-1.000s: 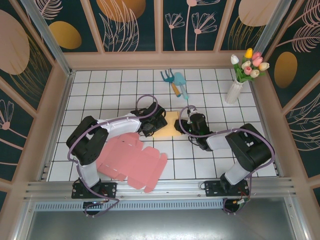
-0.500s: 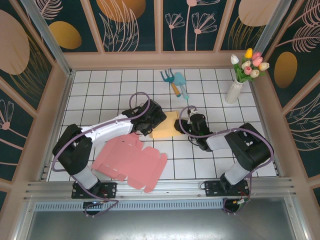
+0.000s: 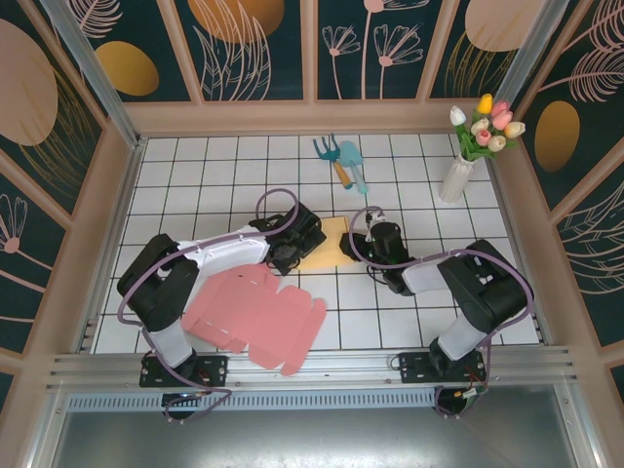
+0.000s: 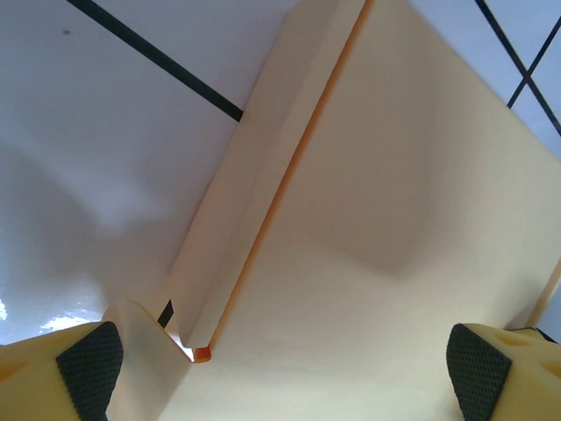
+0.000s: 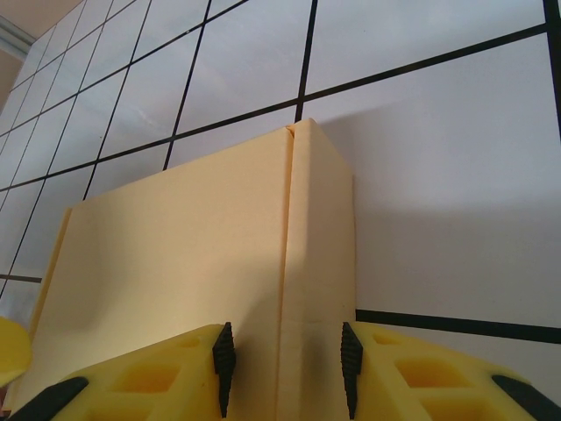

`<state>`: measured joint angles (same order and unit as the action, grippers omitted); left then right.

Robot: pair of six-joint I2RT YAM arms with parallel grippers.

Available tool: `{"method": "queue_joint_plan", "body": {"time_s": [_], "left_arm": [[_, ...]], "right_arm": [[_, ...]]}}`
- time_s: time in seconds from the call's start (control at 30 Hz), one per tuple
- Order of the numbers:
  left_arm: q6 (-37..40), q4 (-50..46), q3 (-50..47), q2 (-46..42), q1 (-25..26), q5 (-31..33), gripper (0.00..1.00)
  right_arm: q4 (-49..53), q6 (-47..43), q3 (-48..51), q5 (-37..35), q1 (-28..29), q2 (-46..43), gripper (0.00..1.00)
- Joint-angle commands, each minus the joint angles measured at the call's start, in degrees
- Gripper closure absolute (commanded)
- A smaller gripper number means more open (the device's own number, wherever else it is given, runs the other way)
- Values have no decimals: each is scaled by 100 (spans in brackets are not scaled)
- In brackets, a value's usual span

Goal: Fold the paper box

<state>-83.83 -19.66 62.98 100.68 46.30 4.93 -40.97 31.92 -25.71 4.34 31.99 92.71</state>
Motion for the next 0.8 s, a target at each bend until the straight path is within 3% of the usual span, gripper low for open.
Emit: {"method": "queue_joint_plan", "body": {"time_s": [0.0,0.43,0.77], "left_arm": [[-134,63,69,146,76,-53,7],[-177,182,130,114,154,-97,25],[-143,204,57,68,174,175,27]], "right_arm": [[204,16,137,-38,61,202,59],[201,7,163,-74,53,211,59],[206,-1,189,-100,58,200,59]]}}
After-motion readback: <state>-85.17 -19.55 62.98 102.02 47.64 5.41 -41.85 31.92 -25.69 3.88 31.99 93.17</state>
